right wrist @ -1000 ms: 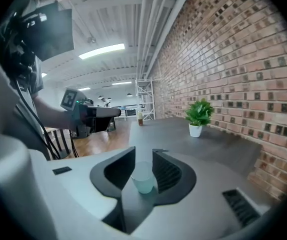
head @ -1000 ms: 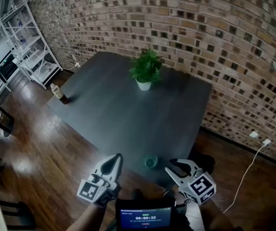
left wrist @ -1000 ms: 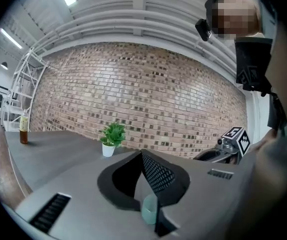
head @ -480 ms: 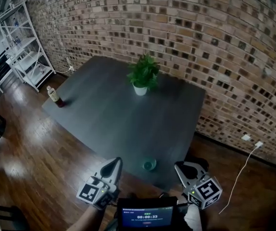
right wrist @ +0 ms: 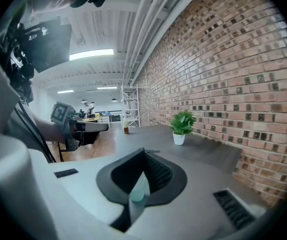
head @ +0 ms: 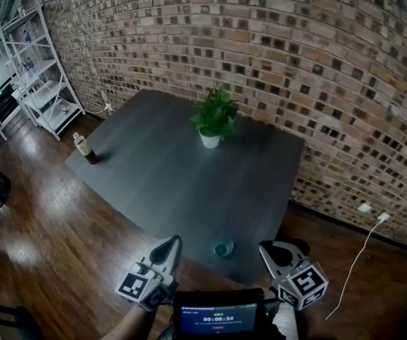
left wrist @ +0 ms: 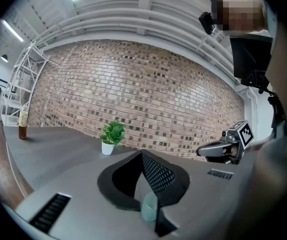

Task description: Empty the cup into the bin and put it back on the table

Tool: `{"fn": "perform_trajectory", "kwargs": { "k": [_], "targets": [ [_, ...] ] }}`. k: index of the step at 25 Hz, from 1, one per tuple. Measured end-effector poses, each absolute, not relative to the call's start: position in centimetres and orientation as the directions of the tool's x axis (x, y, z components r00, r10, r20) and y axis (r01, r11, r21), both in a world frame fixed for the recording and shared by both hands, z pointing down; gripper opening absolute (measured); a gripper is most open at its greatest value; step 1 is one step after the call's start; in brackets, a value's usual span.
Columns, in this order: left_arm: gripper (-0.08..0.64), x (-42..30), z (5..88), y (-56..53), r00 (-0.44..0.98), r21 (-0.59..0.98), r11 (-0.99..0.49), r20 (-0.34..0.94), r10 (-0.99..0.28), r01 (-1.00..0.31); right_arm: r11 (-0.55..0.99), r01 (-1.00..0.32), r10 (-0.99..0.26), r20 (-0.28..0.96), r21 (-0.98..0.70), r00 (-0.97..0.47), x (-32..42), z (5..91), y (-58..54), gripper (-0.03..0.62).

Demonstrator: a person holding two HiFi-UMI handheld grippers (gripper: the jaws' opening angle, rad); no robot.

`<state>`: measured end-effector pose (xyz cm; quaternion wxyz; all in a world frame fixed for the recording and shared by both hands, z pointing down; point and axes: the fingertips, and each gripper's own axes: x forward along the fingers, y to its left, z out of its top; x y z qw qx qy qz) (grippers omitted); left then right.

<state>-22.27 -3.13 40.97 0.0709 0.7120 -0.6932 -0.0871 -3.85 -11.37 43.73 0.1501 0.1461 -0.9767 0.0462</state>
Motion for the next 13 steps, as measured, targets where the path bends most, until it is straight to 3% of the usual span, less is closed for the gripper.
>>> {"fn": "perform_trajectory", "kwargs": {
  "k": [13],
  "targets": [
    [0.003,-23.2,41.0,-3.2,0.021,0.222,-0.028,-0.031,-0.999,-0.975,0.955,-0.291,-0.265,0.289,-0.051,-0.920,-5.1,43.8,-11.1,0.002]
  ]
}}
